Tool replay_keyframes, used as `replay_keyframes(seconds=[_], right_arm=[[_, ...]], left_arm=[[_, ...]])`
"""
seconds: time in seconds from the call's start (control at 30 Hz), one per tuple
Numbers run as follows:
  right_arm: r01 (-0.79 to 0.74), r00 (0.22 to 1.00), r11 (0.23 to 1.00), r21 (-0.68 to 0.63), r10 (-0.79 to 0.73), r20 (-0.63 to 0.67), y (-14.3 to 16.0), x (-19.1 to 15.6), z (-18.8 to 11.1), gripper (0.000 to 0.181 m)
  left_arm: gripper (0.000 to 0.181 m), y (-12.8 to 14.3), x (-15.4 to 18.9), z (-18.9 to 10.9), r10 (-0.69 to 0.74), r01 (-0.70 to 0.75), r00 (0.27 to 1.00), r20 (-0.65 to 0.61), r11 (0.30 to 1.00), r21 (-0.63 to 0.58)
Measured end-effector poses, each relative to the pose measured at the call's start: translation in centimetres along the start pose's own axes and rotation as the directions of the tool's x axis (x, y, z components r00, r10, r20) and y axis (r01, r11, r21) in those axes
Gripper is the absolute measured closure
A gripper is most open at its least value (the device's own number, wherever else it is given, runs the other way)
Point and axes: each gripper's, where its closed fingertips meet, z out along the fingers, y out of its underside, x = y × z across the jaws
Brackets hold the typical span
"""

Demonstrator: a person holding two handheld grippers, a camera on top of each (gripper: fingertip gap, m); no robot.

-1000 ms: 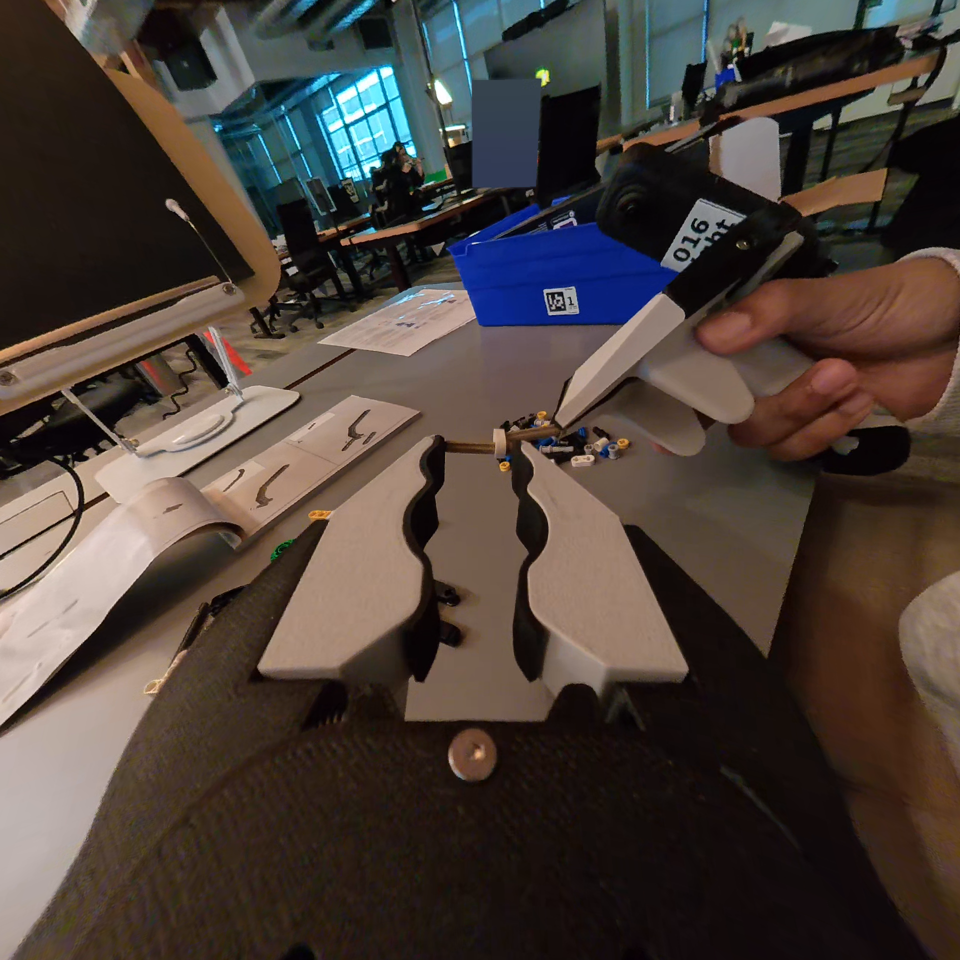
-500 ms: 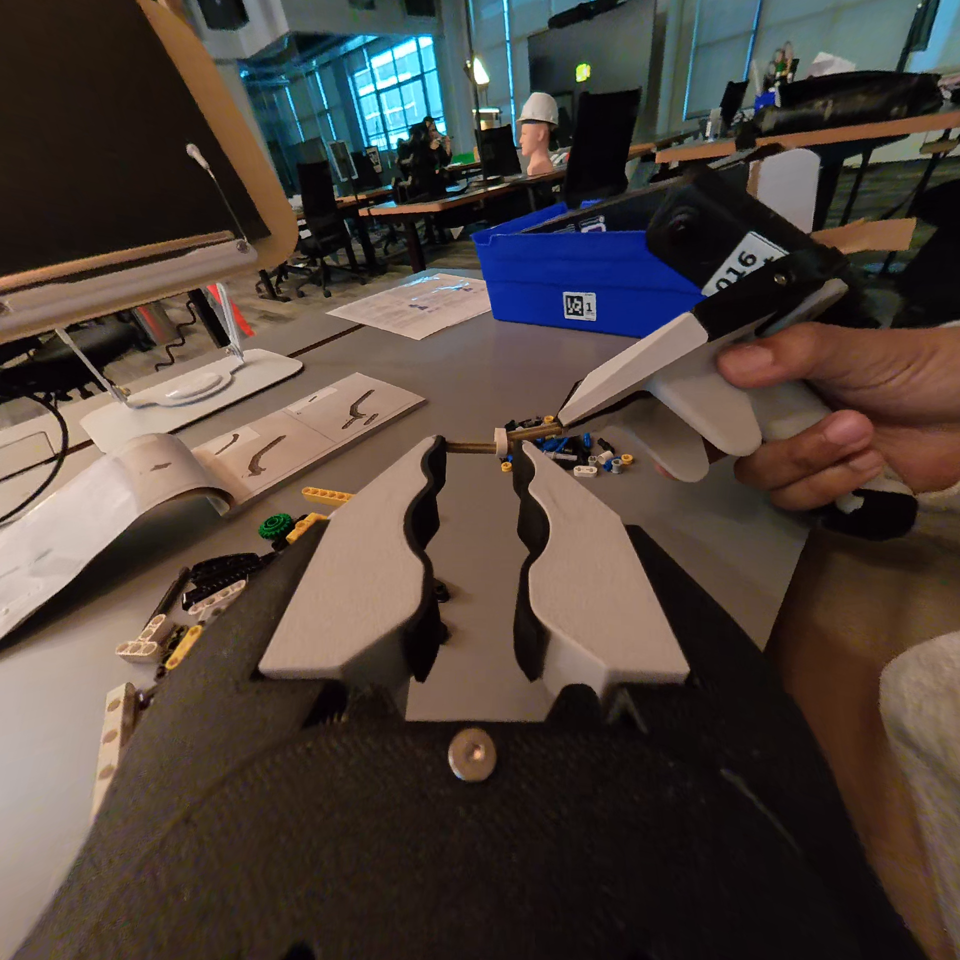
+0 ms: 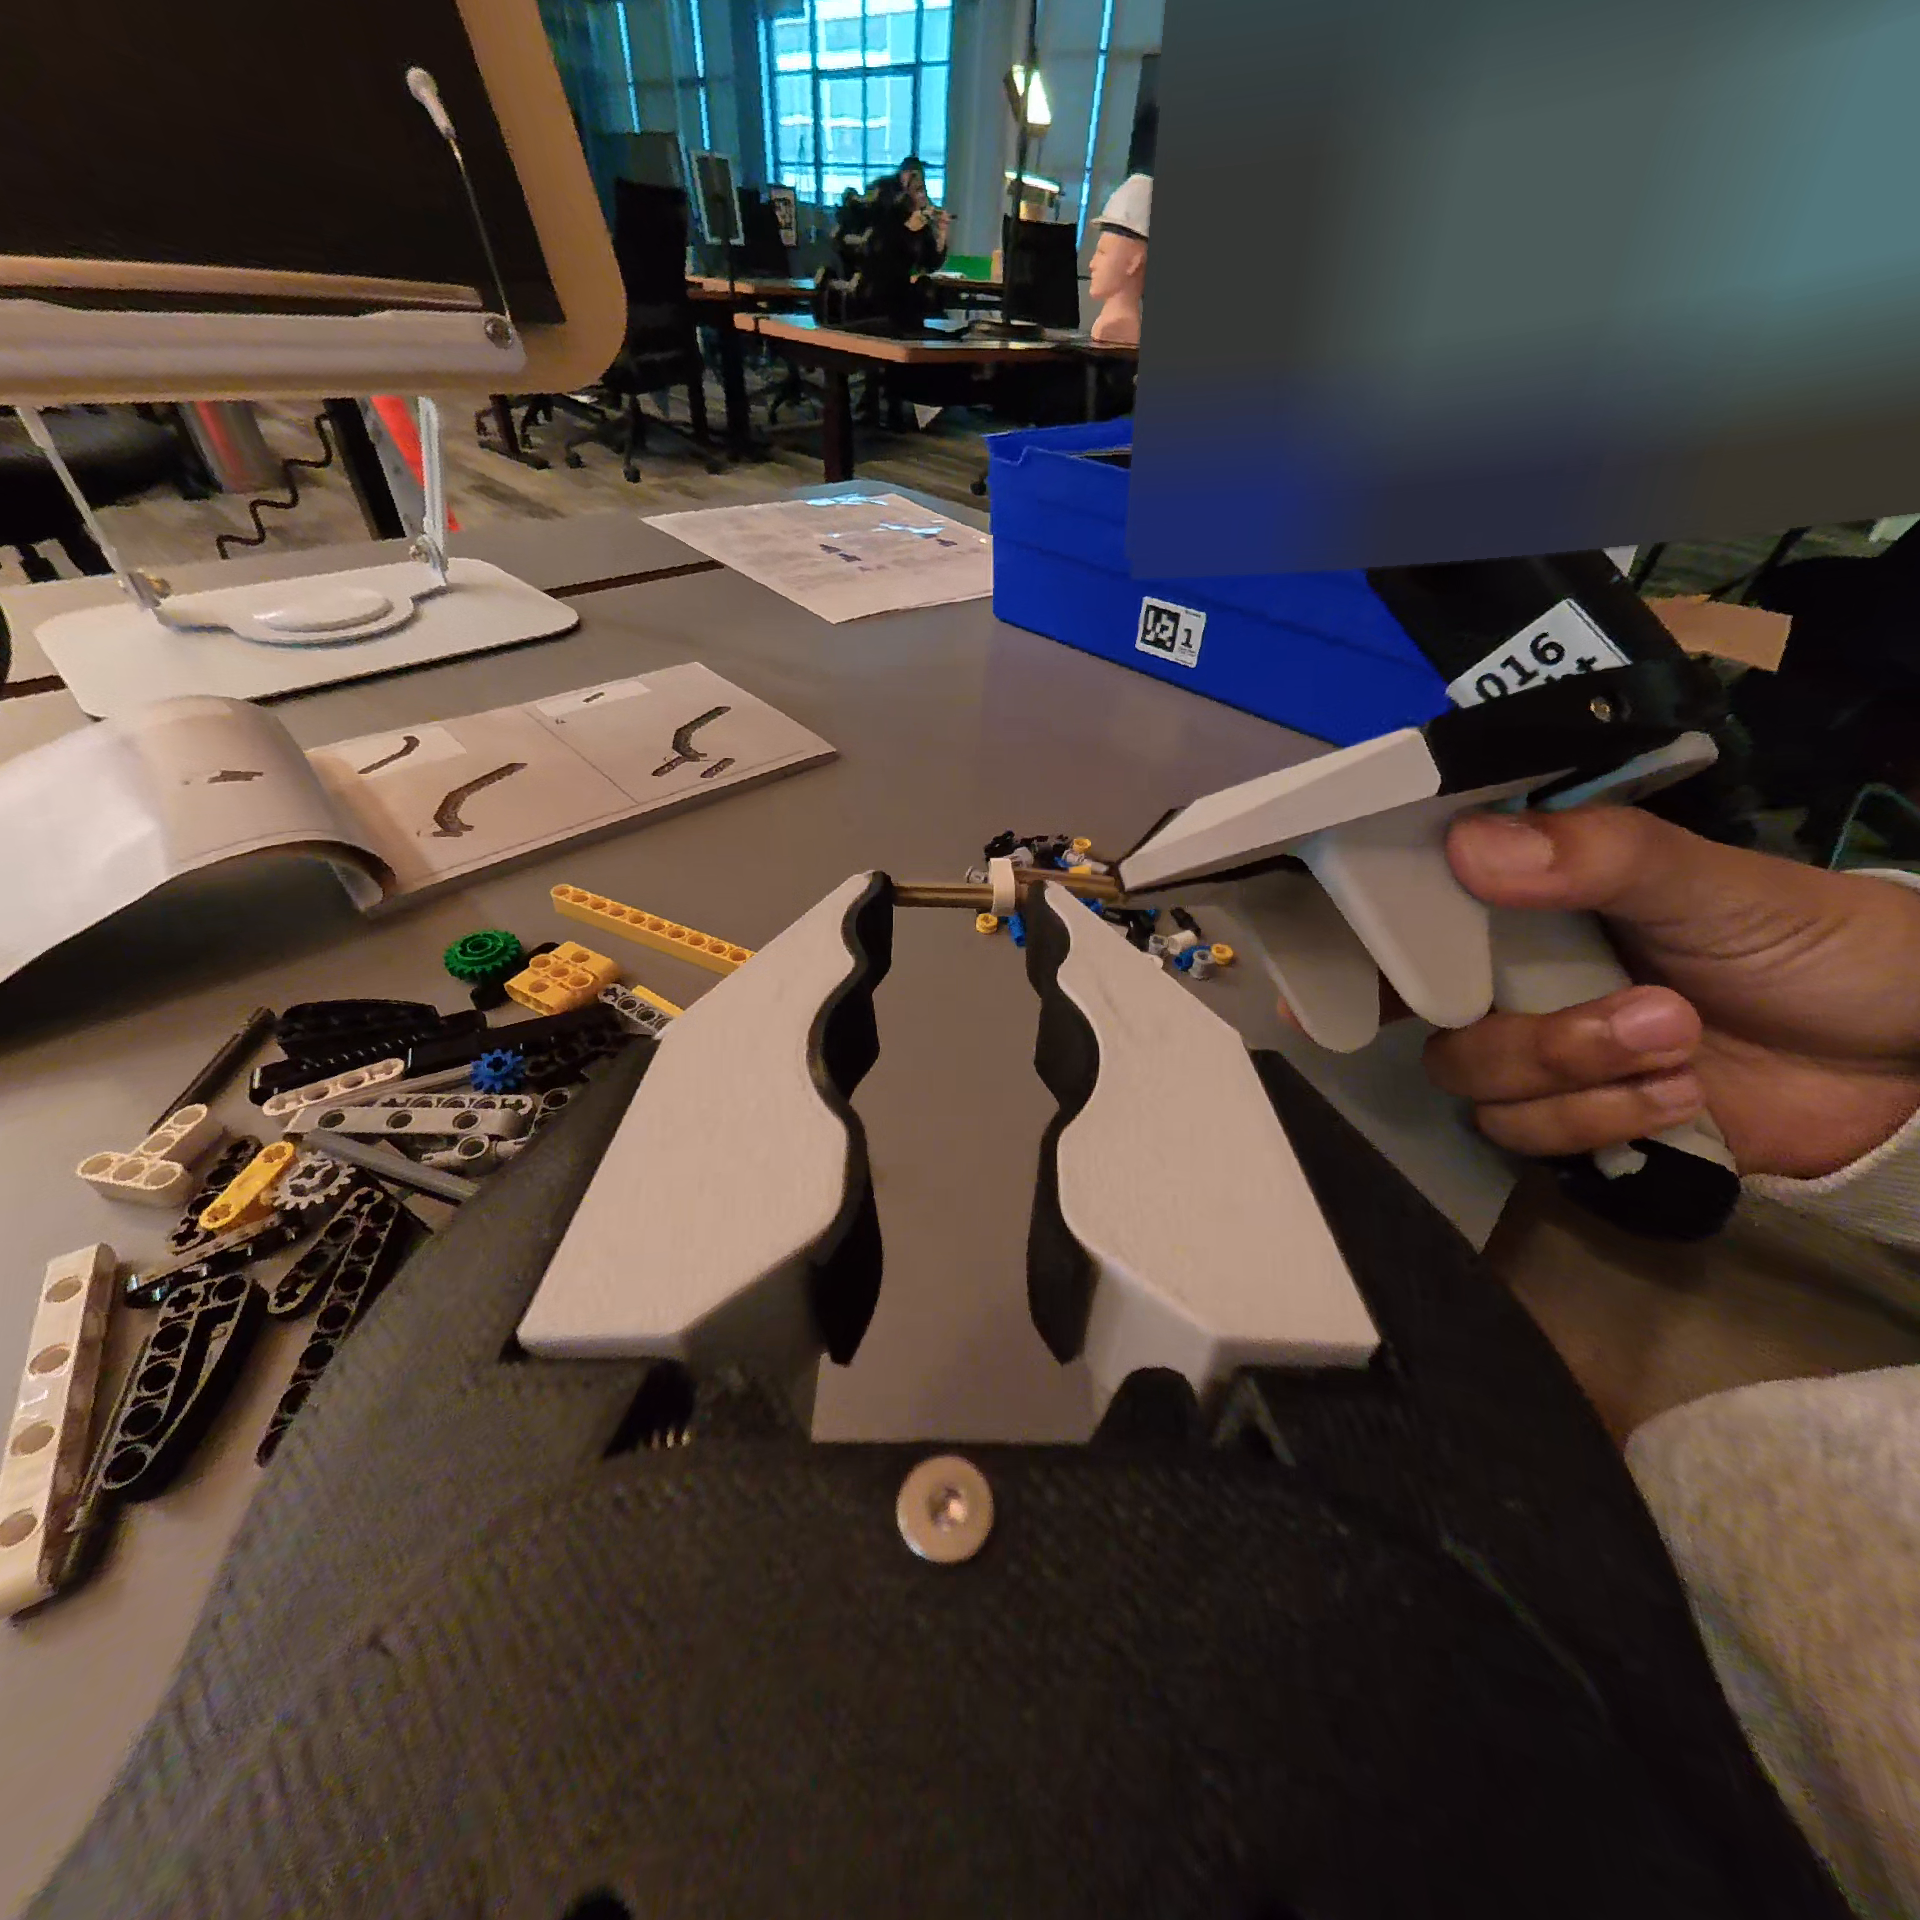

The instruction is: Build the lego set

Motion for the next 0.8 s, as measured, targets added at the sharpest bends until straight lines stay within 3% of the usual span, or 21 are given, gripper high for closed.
replay_keyframes(seconds=[0.3, 0.8], right_arm=[[-0.034, 0.999, 0.999, 0.02, 0.033, 0.008, -0.39, 0.2, -0.3, 0.179], [-0.028, 1.0, 1.0, 0.002, 0.028, 0.013, -0.03, 0.1, -0.13, 0.179]], left_arm=[[0.158, 0.17, 0.23, 0.06, 0.068, -0.068, 0.998, 0.011, 0.998, -0.016], [0.158, 0.25, 0.16, 0.08, 0.054, -0.054, 0.998, 0.011, 0.998, -0.018]])
